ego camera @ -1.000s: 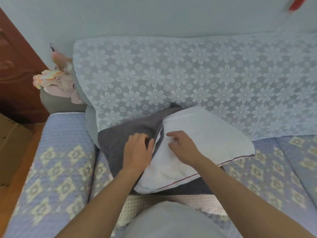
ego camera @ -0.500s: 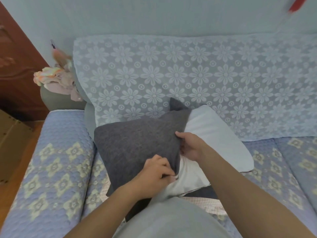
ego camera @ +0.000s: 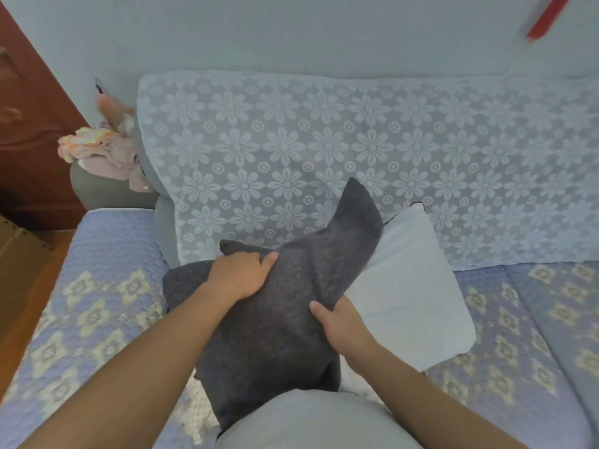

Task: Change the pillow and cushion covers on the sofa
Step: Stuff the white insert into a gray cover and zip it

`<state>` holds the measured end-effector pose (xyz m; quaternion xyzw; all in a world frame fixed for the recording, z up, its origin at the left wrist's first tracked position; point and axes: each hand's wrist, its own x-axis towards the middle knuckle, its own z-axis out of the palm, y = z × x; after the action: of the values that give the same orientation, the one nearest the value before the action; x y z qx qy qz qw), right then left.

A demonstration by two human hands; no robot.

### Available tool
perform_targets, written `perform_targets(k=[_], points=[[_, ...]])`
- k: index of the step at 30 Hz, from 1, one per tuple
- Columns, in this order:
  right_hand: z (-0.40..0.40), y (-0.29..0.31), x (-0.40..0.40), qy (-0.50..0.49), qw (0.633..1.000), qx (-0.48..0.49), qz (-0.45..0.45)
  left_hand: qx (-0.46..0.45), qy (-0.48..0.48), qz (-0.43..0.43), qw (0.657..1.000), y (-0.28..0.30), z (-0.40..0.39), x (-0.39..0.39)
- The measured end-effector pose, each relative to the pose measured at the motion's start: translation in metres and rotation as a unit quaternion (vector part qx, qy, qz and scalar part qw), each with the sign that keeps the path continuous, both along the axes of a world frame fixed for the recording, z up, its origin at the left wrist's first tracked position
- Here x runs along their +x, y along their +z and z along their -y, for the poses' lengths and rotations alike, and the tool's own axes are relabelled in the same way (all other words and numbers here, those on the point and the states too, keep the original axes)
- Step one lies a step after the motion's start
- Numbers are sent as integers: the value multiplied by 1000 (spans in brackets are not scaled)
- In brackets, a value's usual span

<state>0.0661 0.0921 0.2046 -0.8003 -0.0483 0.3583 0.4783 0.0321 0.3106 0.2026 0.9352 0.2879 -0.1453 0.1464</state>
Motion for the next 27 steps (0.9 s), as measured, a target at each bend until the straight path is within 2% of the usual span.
perform_targets(k=[1, 3, 4, 6, 7, 8, 10, 12, 14, 15, 17, 18, 19, 21, 24, 26, 27], points=[[6, 5, -2, -14, 998, 25, -52, 5, -19, -10, 1000, -5, 9, -5], [20, 21, 5, -72, 970, 142, -183, 42, -34, 62, 997, -10, 29, -18], [28, 28, 15, -116, 936, 223, -245, 60, -38, 111, 991, -9, 37, -22], [44, 34, 44, -234, 837, 364, -335, 78, -43, 200, 976, 1, 41, -24], [51, 37, 60, -287, 790, 402, -364, 88, -52, 241, 965, 8, 38, -23], [56, 41, 73, -316, 755, 427, -384, 97, -65, 278, 954, 16, 34, -22], [58, 49, 92, -334, 727, 458, -387, 105, -93, 328, 934, 34, 28, -20], [54, 64, 103, -324, 722, 497, -357, 120, -115, 348, 923, 50, 22, -19], [52, 81, 107, -256, 729, 522, -361, 149, -116, 325, 927, 65, 6, -18], [51, 89, 106, -207, 765, 494, -358, 155, -107, 300, 935, 70, -6, -16], [53, 103, 101, -60, 878, 367, -303, 145, -81, 248, 954, 79, -34, -12], [55, 109, 99, -10, 912, 315, -264, 141, -77, 233, 959, 83, -46, -7], [58, 112, 101, -7, 927, 296, -233, 131, -74, 229, 962, 86, -56, -3], [65, 113, 107, -76, 923, 333, -176, 107, -47, 242, 963, 88, -68, 4], [88, 106, 109, -228, 860, 445, -105, 73, 1, 248, 966, 84, -83, 6], [95, 99, 97, -226, 846, 474, -87, 86, 18, 212, 973, 73, -92, 8], [92, 89, 90, -222, 852, 466, -80, 96, 25, 182, 978, 66, -94, 12]])
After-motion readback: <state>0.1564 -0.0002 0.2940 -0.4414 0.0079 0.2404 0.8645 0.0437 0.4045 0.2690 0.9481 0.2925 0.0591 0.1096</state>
